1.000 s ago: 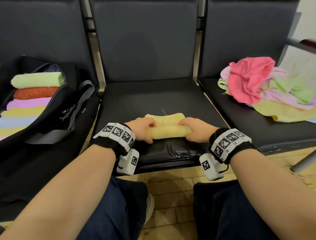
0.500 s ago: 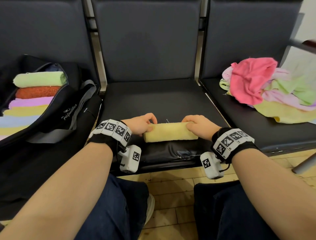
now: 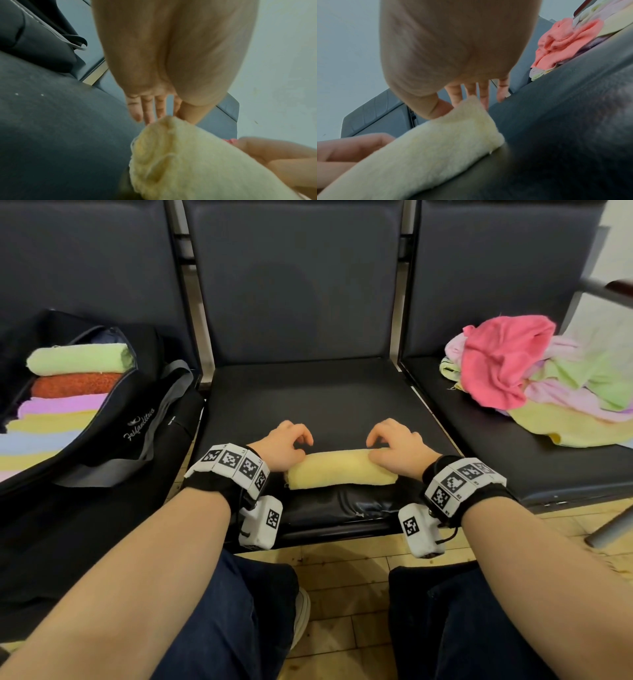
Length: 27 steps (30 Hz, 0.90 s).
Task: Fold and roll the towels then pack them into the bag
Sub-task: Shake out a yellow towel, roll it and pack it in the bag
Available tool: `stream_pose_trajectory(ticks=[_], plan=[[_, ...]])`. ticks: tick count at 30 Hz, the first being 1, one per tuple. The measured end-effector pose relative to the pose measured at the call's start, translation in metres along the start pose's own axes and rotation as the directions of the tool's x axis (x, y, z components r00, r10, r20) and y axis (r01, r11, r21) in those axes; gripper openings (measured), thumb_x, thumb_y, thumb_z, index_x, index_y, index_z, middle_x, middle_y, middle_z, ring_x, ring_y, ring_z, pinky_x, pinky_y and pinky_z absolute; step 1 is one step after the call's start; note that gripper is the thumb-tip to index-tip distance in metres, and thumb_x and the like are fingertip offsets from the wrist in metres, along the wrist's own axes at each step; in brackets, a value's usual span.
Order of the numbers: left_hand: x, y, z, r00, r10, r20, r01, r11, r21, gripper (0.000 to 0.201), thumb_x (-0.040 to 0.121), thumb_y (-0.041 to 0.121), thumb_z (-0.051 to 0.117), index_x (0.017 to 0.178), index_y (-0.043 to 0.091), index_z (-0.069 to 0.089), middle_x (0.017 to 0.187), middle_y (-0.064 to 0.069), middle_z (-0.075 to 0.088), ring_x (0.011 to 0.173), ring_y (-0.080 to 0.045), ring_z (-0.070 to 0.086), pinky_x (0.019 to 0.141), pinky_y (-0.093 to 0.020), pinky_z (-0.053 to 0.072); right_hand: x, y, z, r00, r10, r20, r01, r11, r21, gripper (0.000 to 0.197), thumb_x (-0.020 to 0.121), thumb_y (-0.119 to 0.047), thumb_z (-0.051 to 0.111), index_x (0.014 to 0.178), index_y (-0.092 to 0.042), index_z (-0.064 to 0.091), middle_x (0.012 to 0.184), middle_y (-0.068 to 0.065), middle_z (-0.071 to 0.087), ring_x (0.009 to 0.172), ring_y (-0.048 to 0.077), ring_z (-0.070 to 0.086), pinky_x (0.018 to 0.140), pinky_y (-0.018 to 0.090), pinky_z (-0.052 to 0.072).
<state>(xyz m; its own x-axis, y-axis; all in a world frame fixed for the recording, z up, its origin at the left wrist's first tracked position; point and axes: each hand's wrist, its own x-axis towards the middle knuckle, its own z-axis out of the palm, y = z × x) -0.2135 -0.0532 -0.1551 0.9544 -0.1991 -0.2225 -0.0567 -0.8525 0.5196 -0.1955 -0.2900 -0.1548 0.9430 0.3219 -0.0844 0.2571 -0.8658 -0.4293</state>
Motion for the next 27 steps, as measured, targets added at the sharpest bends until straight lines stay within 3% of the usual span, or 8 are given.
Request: stream_pose_trajectory(ticks=[3, 5, 9, 12, 14, 18, 21, 27], plan=[[-0.0017, 0.0008, 0.0003, 0.987, 0.112, -0.117, -0.118, 0.992, -0.041, 0.016, 0.091, 0.010, 0.055, 0.105, 0.017, 0.058, 0.100, 0.003, 0.051, 0.090, -0.015, 0.052, 0.080, -0.024, 0.044, 0.0014, 0.0043, -0.0006, 0.990, -0.121, -0.076, 0.129, 0.984, 0.123, 0.023, 0.080, -0.007, 0.059, 0.093, -0.025, 0.056, 0.099, -0.005, 0.051, 0.090, 0.013, 0.051, 0.087, 0.031, 0.036], [-0.0043, 0.0022, -0.0001, 0.985, 0.124, -0.121, -0.133, 0.989, -0.068, 0.007, 0.091, 0.022, 0.059, 0.097, 0.019, 0.061, 0.092, 0.007, 0.057, 0.087, -0.014, 0.056, 0.078, -0.022, 0.046, 0.0007, 0.0051, -0.0010, 0.989, -0.129, -0.066, 0.138, 0.979, 0.152, 0.025, 0.083, -0.004, 0.056, 0.083, -0.029, 0.059, 0.087, -0.006, 0.057, 0.080, 0.012, 0.055, 0.076, 0.025, 0.041], [-0.0064, 0.0009, -0.0037, 0.996, 0.077, -0.051, -0.079, 0.996, -0.038, 0.035, 0.080, 0.054, 0.066, 0.097, 0.023, 0.065, 0.097, 0.008, 0.063, 0.091, -0.009, 0.059, 0.083, -0.026, 0.049, -0.0011, 0.0063, -0.0030, 0.997, -0.073, 0.013, 0.071, 0.989, 0.128, 0.010, 0.085, -0.022, 0.063, 0.093, -0.026, 0.067, 0.095, -0.008, 0.063, 0.095, 0.012, 0.060, 0.084, 0.023, 0.045], [-0.0084, 0.0000, -0.0019, 0.997, 0.033, 0.068, -0.040, 0.994, 0.104, 0.050, 0.075, 0.045, 0.076, 0.116, 0.026, 0.055, 0.110, 0.009, 0.055, 0.102, -0.013, 0.053, 0.092, -0.030, 0.045, -0.0034, 0.0050, -0.0026, 0.983, -0.083, 0.163, 0.080, 0.996, 0.026, 0.047, 0.079, -0.029, 0.075, 0.122, -0.020, 0.057, 0.112, -0.007, 0.053, 0.103, 0.012, 0.051, 0.089, 0.025, 0.039], [-0.0065, -0.0010, 0.0000, 0.996, 0.020, 0.084, -0.031, 0.991, 0.127, 0.054, 0.078, 0.034, 0.076, 0.125, 0.024, 0.050, 0.118, 0.005, 0.053, 0.107, -0.017, 0.052, 0.095, -0.033, 0.044, -0.0035, 0.0033, -0.0004, 0.979, -0.100, 0.175, 0.100, 0.995, 0.013, 0.056, 0.079, -0.023, 0.076, 0.127, -0.018, 0.047, 0.113, -0.006, 0.049, 0.103, 0.015, 0.050, 0.087, 0.026, 0.038], [-0.0043, -0.0003, -0.0025, 0.999, 0.015, 0.052, -0.013, 0.999, -0.043, 0.054, 0.087, 0.025, 0.068, 0.133, 0.020, 0.042, 0.124, 0.002, 0.045, 0.108, -0.016, 0.048, 0.092, -0.027, 0.040, -0.0024, 0.0079, -0.0012, 0.989, -0.100, 0.112, 0.088, 0.990, 0.109, 0.044, 0.083, -0.015, 0.067, 0.112, -0.026, 0.036, 0.111, 0.000, 0.055, 0.097, 0.023, 0.056, 0.082, 0.031, 0.044], [-0.0051, 0.0009, -0.0029, 1.000, 0.006, 0.000, -0.006, 0.986, -0.166, 0.048, 0.090, 0.018, 0.063, 0.132, 0.023, 0.040, 0.124, 0.000, 0.034, 0.108, -0.016, 0.043, 0.087, -0.026, 0.037, -0.0050, 0.0072, -0.0040, 0.989, -0.118, 0.090, 0.100, 0.978, 0.183, 0.036, 0.086, -0.012, 0.062, 0.110, -0.029, 0.042, 0.108, -0.001, 0.049, 0.098, 0.022, 0.051, 0.081, 0.030, 0.039], [-0.0027, 0.0021, 0.0006, 0.995, -0.037, 0.091, 0.043, 0.997, -0.066, 0.030, 0.099, 0.020, 0.044, 0.127, 0.027, 0.047, 0.130, -0.005, 0.033, 0.110, -0.022, 0.046, 0.096, -0.029, 0.035, -0.0036, 0.0059, -0.0028, 0.992, -0.090, 0.094, 0.073, 0.983, 0.170, 0.032, 0.091, -0.015, 0.057, 0.122, -0.022, 0.055, 0.116, -0.001, 0.042, 0.110, 0.019, 0.046, 0.091, 0.026, 0.033]])
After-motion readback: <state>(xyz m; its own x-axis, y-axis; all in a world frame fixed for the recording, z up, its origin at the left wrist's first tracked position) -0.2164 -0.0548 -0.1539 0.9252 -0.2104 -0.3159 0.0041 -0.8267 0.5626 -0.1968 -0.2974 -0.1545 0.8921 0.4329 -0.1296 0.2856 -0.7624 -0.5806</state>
